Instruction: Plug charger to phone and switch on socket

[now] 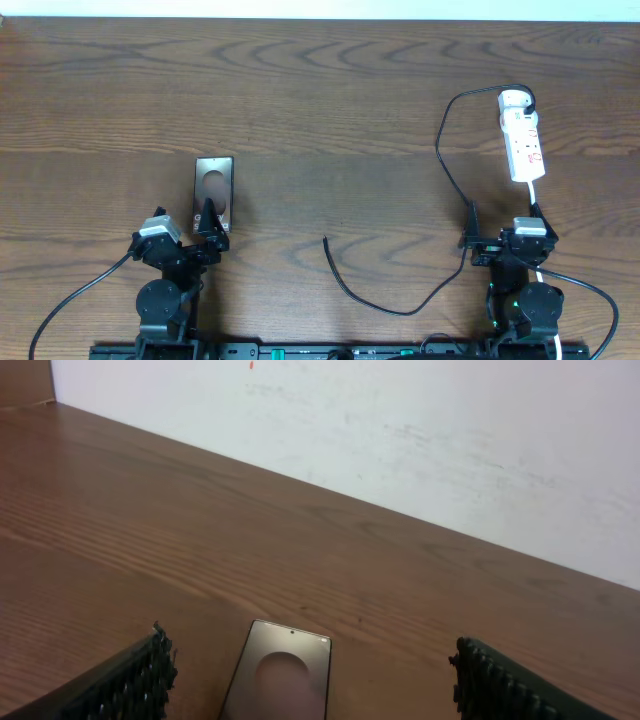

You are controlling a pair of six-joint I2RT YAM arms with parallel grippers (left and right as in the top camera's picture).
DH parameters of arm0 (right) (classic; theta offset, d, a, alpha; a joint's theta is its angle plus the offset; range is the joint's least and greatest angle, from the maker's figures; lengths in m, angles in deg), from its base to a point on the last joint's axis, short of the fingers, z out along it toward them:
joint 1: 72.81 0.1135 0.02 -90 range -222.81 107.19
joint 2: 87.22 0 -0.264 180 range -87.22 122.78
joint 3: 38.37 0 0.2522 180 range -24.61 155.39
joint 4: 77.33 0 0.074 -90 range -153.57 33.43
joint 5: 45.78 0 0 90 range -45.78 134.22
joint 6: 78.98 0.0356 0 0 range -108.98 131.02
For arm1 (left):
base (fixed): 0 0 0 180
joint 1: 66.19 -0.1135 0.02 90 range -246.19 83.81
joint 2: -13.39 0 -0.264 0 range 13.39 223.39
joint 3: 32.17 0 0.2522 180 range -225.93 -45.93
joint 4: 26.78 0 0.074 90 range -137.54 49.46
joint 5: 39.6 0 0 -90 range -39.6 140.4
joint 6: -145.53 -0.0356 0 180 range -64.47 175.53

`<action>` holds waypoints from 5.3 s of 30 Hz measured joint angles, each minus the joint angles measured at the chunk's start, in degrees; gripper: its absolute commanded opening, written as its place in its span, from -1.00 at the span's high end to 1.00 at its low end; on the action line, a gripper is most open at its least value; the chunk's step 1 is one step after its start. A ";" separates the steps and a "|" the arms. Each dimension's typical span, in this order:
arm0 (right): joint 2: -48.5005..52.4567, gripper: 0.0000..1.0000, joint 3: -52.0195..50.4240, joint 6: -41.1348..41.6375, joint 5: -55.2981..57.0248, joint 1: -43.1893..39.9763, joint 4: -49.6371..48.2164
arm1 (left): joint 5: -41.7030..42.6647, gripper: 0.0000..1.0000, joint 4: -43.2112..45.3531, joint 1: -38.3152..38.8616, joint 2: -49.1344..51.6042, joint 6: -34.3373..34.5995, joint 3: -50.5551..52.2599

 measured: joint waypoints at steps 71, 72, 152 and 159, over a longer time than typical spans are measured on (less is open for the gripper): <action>0.00 -0.99 0.00 0.00 0.00 0.00 0.00 | 0.00 -0.73 0.00 0.00 0.04 0.02 0.00; 0.00 -0.99 0.00 0.00 0.02 0.00 0.00 | -0.02 -0.73 0.00 0.00 0.04 0.02 0.00; -0.15 -0.99 0.00 0.00 -0.17 0.00 0.04 | 4.04 -0.61 -56.87 0.00 91.34 -8.33 -81.72; -0.15 -0.99 0.00 0.00 -0.17 0.00 0.04 | 4.07 -0.98 -56.89 0.00 93.64 -8.41 -81.72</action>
